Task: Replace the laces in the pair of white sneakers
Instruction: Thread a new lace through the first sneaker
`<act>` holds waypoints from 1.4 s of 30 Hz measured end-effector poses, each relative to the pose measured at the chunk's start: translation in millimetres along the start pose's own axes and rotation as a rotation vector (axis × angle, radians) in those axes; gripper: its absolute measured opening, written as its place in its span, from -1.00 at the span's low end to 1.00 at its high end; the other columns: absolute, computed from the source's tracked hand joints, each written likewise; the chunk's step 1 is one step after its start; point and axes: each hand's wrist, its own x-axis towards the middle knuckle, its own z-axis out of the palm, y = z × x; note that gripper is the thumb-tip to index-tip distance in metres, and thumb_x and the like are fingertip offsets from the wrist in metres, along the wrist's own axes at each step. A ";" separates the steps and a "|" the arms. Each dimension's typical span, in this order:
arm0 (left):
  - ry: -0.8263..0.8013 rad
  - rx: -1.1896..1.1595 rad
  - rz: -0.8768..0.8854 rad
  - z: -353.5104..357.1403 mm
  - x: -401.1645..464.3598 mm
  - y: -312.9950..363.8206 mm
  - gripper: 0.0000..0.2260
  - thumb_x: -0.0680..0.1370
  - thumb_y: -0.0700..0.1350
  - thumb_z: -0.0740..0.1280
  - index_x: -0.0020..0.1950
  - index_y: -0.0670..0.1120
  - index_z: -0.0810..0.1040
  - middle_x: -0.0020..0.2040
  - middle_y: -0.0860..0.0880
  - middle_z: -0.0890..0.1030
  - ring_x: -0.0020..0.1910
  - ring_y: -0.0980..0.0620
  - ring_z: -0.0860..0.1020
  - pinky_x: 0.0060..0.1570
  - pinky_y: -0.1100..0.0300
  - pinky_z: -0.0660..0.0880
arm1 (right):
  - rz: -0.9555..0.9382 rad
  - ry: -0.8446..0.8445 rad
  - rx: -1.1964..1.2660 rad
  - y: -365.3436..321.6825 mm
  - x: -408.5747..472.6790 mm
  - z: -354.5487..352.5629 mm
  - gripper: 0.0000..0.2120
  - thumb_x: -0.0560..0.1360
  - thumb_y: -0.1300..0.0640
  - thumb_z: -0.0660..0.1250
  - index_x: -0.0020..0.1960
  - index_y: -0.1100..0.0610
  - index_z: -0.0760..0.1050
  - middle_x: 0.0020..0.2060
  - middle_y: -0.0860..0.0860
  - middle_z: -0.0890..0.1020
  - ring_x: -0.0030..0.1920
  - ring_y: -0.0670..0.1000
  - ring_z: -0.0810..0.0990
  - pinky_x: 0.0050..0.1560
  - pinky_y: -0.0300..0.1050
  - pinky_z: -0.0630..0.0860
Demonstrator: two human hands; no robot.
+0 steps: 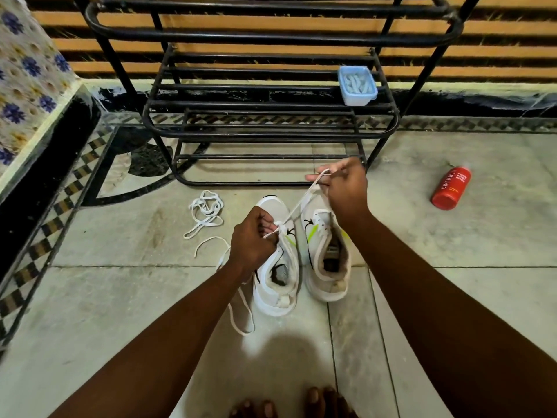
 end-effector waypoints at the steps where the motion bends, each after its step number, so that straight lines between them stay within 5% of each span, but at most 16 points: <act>1: 0.000 0.001 0.004 -0.2 0.0 1.2 -0.73 0.41 -0.29 0.48 -0.05 0.03 0.53 -0.21 0.05 0.69 -0.20 0.00 0.66 -0.05 -0.04 0.63 | 0.091 0.005 0.149 -6.0 3.8 -7.0 -0.80 0.56 0.44 0.01 -0.04 0.21 0.32 -0.12 0.27 0.59 -0.25 0.17 0.70 -0.16 0.08 0.65; 4: -0.005 -0.013 0.008 -1.2 0.5 1.5 -0.73 0.41 -0.30 0.50 -0.04 -0.02 0.55 -0.20 0.05 0.70 -0.21 0.05 0.67 -0.07 0.01 0.64 | 0.056 0.068 0.158 -11.1 13.2 -34.0 -0.78 0.51 0.42 0.01 -0.06 0.15 0.32 -0.24 0.18 0.53 -0.40 0.01 0.49 -0.39 -0.10 0.47; 8: 0.004 -0.002 0.019 0.6 0.3 3.4 -0.75 0.42 -0.26 0.55 -0.03 -0.05 0.56 -0.21 0.08 0.71 -0.18 0.12 0.68 -0.09 0.25 0.57 | -0.346 -0.015 -0.487 -11.4 12.5 -86.3 -0.83 0.40 0.36 0.07 -0.04 0.22 0.33 -0.27 0.13 0.50 -0.31 -0.02 0.45 -0.30 -0.26 0.37; 11: 0.006 0.015 0.037 1.3 0.5 1.7 -0.76 0.43 -0.24 0.55 -0.03 -0.02 0.56 -0.19 0.08 0.71 -0.15 0.11 0.68 -0.04 0.20 0.59 | -0.412 -0.186 -0.916 0.3 13.3 -127.0 -0.67 0.34 0.45 0.10 0.03 0.16 0.30 -0.21 0.14 0.45 -0.24 0.14 0.43 -0.28 0.00 0.37; 13: -0.007 0.020 0.045 1.0 0.5 1.0 -0.76 0.44 -0.25 0.54 -0.02 -0.02 0.56 -0.18 0.07 0.72 -0.13 0.09 0.69 0.01 0.15 0.60 | -0.399 -0.127 -1.026 14.1 19.0 -155.3 -0.64 0.34 0.48 0.15 0.08 0.20 0.31 -0.16 0.19 0.46 -0.21 0.23 0.46 -0.26 0.06 0.43; 18: -0.017 0.050 0.046 -1.8 1.5 2.3 -0.73 0.41 -0.26 0.52 -0.03 0.02 0.56 -0.17 0.08 0.71 -0.12 0.08 0.69 0.03 0.10 0.61 | -0.407 0.023 -1.034 32.9 18.6 -177.1 -0.68 0.32 0.53 0.16 0.03 0.29 0.34 -0.19 0.26 0.50 -0.27 0.26 0.48 -0.32 0.11 0.48; 23: -0.022 0.039 0.021 -2.9 0.4 3.4 -0.74 0.43 -0.24 0.55 -0.03 0.01 0.55 -0.18 0.08 0.71 -0.13 0.11 0.68 0.01 0.18 0.59 | -0.442 -0.020 -1.062 32.2 7.3 -129.6 -0.92 0.53 0.27 0.19 0.01 0.16 0.33 -0.28 0.16 0.53 -0.30 0.22 0.49 -0.34 -0.01 0.37; 29: -0.014 0.019 -0.004 -1.6 0.6 4.7 -0.75 0.42 -0.28 0.50 -0.03 0.00 0.56 -0.18 0.07 0.71 -0.15 0.11 0.68 -0.01 0.25 0.57 | -0.617 -0.364 -1.142 22.8 -25.6 -34.6 -0.81 0.48 0.10 0.33 0.07 0.12 0.55 -0.10 0.08 0.65 -0.03 0.22 0.58 -0.07 0.04 0.51; 34: -0.031 0.009 0.006 -6.1 -0.8 5.4 -0.73 0.41 -0.32 0.47 0.00 -0.03 0.56 -0.16 0.06 0.71 -0.12 0.13 0.68 -0.01 0.29 0.57 | -0.466 -0.695 -1.501 22.8 -37.8 18.6 -0.81 0.52 0.18 0.30 0.12 0.08 0.55 0.07 0.04 0.61 0.21 0.18 0.46 0.10 0.02 0.40; 42: -0.066 -0.013 0.010 -10.1 -1.3 3.0 -0.76 0.43 -0.28 0.51 0.00 -0.04 0.56 -0.17 0.05 0.71 -0.11 0.10 0.69 0.02 0.19 0.60 | -0.598 -0.667 -1.426 37.9 -26.9 14.4 -0.88 0.42 0.29 0.33 -0.12 0.11 0.59 -0.08 0.04 0.57 0.09 0.17 0.49 -0.12 -0.05 0.22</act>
